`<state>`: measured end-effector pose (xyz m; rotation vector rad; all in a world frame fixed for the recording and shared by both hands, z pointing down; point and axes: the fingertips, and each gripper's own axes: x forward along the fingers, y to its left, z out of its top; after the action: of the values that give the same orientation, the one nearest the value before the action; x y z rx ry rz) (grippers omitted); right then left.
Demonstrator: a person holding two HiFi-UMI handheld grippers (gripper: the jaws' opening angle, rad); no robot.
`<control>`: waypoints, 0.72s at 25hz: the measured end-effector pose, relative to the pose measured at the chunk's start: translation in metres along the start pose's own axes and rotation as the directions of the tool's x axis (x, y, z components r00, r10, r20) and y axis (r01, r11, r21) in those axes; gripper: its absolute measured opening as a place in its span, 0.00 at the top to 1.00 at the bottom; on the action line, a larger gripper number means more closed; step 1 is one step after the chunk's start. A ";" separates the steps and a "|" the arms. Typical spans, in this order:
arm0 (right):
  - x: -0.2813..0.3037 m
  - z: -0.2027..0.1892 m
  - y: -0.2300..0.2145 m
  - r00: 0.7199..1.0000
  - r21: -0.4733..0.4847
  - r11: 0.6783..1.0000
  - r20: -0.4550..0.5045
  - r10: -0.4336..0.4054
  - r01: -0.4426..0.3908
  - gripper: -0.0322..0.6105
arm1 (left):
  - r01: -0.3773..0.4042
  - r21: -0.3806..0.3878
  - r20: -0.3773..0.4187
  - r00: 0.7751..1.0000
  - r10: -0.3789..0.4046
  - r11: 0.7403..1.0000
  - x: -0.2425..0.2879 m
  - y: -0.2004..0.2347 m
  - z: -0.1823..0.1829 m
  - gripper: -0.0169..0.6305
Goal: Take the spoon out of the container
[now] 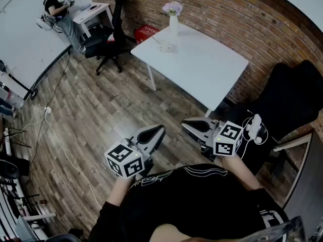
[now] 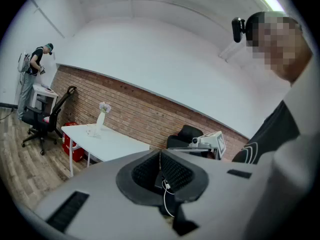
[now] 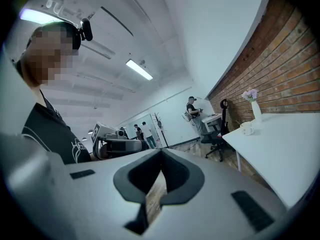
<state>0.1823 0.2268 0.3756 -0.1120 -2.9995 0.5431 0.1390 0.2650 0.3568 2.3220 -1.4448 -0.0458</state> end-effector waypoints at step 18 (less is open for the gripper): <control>-0.024 0.024 -0.066 1.000 -0.006 1.000 0.007 0.022 -0.022 0.96 | -0.023 0.006 0.026 0.999 0.023 1.000 0.071 0.009 0.020 0.96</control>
<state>0.2000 0.1544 0.3742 -0.1433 -3.0107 0.5382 0.1595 0.1941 0.3546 2.3173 -1.4858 -0.0653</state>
